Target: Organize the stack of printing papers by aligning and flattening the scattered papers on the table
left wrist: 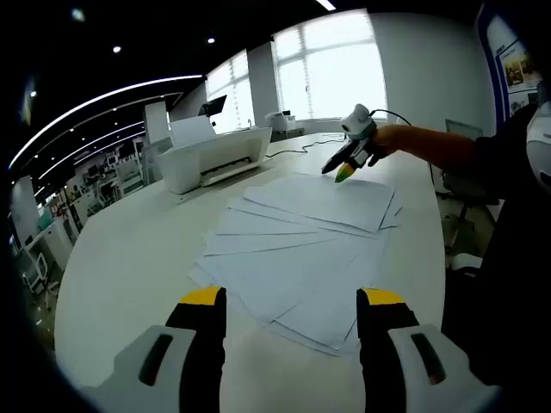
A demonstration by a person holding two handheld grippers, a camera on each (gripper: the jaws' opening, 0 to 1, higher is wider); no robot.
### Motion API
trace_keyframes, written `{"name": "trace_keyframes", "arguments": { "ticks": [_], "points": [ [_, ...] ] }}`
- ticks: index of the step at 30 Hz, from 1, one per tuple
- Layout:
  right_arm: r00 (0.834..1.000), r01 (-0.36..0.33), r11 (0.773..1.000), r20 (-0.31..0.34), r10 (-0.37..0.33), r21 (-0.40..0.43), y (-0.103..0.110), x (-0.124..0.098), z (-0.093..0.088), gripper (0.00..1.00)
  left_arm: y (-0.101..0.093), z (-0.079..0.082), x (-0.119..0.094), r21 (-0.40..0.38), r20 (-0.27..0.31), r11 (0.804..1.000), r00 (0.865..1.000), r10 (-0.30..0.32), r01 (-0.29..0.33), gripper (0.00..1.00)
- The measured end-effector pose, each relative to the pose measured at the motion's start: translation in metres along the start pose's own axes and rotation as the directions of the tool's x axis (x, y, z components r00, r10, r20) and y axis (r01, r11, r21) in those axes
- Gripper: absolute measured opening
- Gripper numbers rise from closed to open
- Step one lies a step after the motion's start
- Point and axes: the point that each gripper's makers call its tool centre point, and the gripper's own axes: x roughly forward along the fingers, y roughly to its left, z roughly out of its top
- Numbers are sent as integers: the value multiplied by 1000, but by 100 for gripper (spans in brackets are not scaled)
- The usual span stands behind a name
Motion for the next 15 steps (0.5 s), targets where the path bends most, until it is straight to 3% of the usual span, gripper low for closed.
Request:
{"name": "trace_keyframes", "arguments": {
  "ticks": [15],
  "points": [
    [1000, -12, 1000, 5, 12, -25, 6, 8, 5, 61, 1, -2, -4, -6, 0, 1000, 1000, 7, -7, 65]
  ]
}}
